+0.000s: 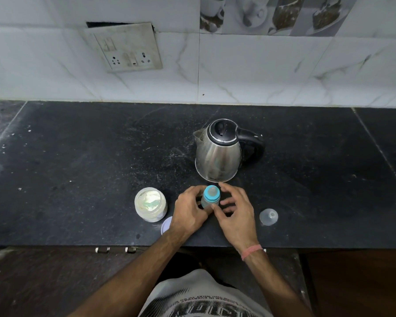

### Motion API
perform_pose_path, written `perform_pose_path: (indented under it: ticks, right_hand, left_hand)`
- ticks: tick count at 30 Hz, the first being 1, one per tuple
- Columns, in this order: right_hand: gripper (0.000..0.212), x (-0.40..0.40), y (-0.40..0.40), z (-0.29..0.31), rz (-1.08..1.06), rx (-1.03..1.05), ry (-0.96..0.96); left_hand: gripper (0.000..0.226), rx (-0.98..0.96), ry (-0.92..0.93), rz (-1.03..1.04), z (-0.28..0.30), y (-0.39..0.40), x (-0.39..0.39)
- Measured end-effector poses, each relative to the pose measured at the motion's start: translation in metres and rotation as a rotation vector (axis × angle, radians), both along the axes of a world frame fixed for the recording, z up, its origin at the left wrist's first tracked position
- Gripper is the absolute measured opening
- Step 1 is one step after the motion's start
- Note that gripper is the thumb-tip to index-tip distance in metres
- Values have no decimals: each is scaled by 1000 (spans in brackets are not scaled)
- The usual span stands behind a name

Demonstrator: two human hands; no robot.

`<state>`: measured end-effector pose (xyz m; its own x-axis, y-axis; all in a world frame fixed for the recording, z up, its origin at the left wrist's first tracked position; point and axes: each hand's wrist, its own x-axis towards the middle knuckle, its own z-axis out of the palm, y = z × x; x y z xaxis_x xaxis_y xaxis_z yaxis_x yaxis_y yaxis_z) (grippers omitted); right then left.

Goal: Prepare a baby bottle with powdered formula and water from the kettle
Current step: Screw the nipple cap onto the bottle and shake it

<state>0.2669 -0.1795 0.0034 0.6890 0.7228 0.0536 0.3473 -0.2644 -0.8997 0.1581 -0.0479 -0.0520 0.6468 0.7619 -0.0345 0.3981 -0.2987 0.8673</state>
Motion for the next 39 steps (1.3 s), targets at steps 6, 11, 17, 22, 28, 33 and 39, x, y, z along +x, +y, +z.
perform_pose_path:
  ticks: [6, 11, 17, 22, 28, 33, 39]
  right_hand:
    - [70, 9, 16, -4, 109, -113, -36]
    - [64, -1, 7, -10, 1, -35, -59]
    - [46, -15, -15, -16, -110, 20, -42]
    - [71, 2, -8, -7, 2, 13, 87]
    - [56, 11, 15, 0, 100, -58, 79]
    - [50, 4, 23, -1, -57, -65, -137]
    - [55, 24, 22, 1, 216, -73, -55]
  left_hand:
    - [46, 14, -19, 18, 1, -3, 0]
    - [49, -5, -21, 22, 1, -3, 0]
    - [56, -47, -45, 33, 2, -5, 1]
    - [54, -34, -37, 35, 2, -6, 0]
    - [46, -15, -36, 46, 8, -7, 0]
    - [48, 24, -5, 56, 6, -9, 0]
    - [49, -12, 23, 52, 11, -7, 0]
